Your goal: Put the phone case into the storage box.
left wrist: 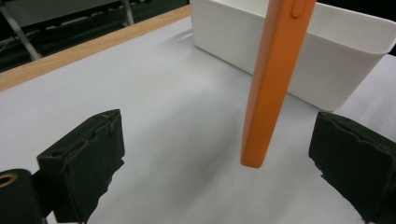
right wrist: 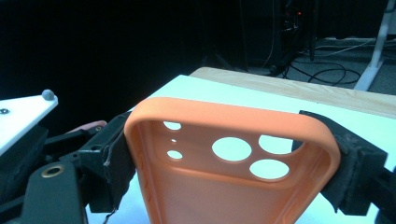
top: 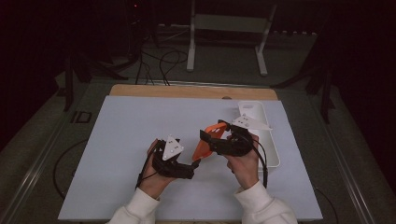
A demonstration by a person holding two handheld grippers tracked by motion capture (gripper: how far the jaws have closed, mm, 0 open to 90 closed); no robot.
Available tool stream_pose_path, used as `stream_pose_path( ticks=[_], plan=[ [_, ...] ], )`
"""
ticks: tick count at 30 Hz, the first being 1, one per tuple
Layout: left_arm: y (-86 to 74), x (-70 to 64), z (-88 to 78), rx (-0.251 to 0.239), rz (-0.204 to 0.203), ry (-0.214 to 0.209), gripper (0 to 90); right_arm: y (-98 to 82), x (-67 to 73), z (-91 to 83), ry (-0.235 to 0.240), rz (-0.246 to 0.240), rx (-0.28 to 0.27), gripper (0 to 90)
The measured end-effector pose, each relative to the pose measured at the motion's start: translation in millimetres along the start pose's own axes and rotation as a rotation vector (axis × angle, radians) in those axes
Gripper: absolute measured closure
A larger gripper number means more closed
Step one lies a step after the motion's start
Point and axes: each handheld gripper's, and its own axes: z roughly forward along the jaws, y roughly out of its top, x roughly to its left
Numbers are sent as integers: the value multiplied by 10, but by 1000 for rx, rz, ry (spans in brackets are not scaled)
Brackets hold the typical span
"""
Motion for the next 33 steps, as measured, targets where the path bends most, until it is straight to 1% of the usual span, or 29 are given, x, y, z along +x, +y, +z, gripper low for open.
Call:
stream_pose_path(
  ticks=[1, 8, 12, 20, 33],
  plan=[
    [0, 8, -6, -1, -5, 0, 41, 0, 1, 1, 0, -1, 1, 168],
    [-1, 75, -65, -8, -8, 10, 28, 4, 8, 3, -3, -8, 5, 168],
    [-11, 113, -98, -8, -13, 23, 19, 7, 10, 2, -4, -10, 8, 168],
    [-50, 219, -195, -9, -16, 36, 15, 21, 7, 9, -6, -16, 4, 168],
    [-127, 411, -384, -30, -35, 67, 7, 67, 2, 38, -14, -32, 7, 168]
  ],
)
